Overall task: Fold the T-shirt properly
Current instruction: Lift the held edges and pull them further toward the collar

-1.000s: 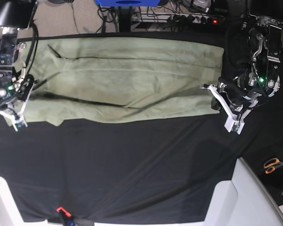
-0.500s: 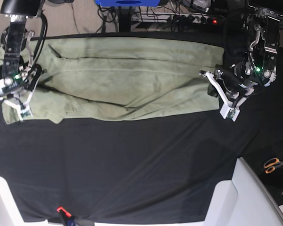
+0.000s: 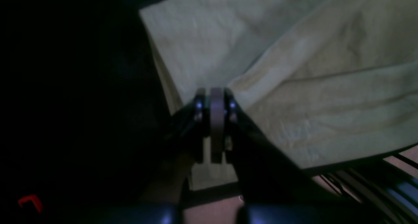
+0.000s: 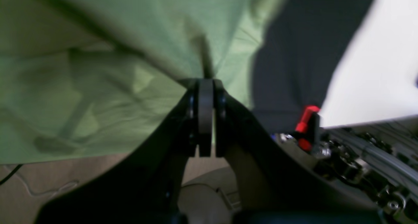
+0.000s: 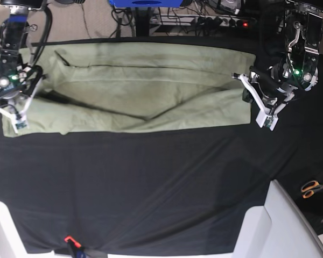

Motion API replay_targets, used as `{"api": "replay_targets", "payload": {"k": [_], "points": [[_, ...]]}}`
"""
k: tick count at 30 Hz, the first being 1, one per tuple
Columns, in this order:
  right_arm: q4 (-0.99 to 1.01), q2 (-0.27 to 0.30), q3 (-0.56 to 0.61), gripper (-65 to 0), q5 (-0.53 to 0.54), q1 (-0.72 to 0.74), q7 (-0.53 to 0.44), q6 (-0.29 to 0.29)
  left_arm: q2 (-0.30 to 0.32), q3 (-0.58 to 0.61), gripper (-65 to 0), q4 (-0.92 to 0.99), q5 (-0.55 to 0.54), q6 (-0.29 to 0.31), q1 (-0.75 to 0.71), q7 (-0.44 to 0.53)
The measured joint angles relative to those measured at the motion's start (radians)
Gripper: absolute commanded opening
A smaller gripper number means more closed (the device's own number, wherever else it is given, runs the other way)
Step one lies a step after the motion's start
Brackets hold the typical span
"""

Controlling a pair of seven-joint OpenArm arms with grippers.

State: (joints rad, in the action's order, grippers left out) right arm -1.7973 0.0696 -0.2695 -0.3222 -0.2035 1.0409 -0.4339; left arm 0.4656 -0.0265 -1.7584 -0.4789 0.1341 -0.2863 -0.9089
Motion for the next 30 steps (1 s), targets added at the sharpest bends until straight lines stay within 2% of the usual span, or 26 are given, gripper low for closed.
{"api": "replay_targets", "payload": {"k": [7,13,18,23,30], "points": [[0.039,-0.007,0.004,-65.0,0.007,-0.008,0.0,-0.004,0.016,0.009,-65.0,-0.001,-0.002,0.0,0.004,0.003],[0.036,-0.051,0.008,-65.0,0.009,-0.019,-0.003,-0.004,0.017,0.009,-65.0,-0.001,0.01,0.0,0.002,0.003],[0.03,-0.048,0.006,-65.0,0.006,-0.052,-0.008,-0.003,0.0,0.018,-65.0,-0.001,0.115,0.0,0.001,0.003],[0.03,-0.047,0.003,-65.0,0.007,-0.069,-0.047,-0.004,0.0,0.076,-65.0,0.0,0.135,0.004,0.0,0.003],[0.03,-0.048,0.0,-65.0,0.004,-0.095,-0.046,-0.004,-0.005,0.077,-65.0,0.0,0.136,0.004,0.003,0.003]]}}
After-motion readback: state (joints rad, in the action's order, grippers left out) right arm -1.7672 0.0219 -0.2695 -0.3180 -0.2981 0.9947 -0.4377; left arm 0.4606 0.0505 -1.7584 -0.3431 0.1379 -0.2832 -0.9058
